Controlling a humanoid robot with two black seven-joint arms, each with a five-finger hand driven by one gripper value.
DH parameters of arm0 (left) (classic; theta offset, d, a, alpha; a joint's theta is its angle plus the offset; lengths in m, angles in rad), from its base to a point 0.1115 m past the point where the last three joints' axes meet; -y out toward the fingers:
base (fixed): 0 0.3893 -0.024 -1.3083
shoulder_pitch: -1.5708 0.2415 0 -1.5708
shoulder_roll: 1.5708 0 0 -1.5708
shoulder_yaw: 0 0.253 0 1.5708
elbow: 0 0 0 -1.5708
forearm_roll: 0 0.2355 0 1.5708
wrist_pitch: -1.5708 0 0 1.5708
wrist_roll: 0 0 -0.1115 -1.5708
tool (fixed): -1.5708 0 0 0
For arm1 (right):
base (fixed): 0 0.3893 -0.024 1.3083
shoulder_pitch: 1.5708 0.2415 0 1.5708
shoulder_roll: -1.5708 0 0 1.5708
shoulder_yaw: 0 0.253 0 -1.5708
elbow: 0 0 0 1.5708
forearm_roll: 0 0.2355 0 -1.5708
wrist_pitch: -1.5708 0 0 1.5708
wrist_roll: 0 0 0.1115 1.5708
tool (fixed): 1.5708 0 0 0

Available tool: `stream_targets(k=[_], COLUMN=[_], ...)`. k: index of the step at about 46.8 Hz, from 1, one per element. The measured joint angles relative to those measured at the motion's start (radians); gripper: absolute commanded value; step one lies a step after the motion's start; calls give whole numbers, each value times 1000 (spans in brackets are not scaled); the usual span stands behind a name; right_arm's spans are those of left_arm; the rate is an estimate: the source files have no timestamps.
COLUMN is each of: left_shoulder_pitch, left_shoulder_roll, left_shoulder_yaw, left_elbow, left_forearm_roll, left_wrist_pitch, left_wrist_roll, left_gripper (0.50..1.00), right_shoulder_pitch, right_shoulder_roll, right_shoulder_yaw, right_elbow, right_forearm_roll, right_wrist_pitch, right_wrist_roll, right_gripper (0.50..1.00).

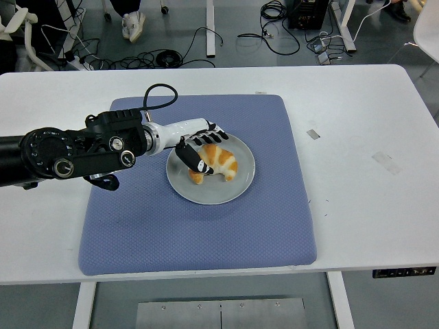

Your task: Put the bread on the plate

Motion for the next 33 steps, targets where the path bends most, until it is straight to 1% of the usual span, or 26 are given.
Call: stream_targets(k=[4, 17, 26, 33], left_shoulder_pitch=[-3, -27, -27, -12], left_shoulder_roll=[4, 42, 68, 72], left_shoulder_yaw=[-19, -93, -151, -210], left_elbow=[0, -13, -12, 5], left_forearm_roll=[0, 2, 0, 11], left_wrist_pitch=[0, -4, -5, -1], left_wrist_roll=[1, 2, 3, 3], left_gripper=[917, 971, 978, 978], right_shoulder_pitch=[0, 0, 0, 0], right_shoulder_roll=[0, 0, 0, 0], right_shoulder_yaw=[0, 0, 0, 0], right_elbow=[0, 0, 0, 0], right_forearm_roll=[0, 0, 0, 0], right_wrist_pitch=[0, 0, 0, 0], right_wrist_roll=[0, 0, 0, 0], right_gripper=[1000, 1000, 1000, 1000])
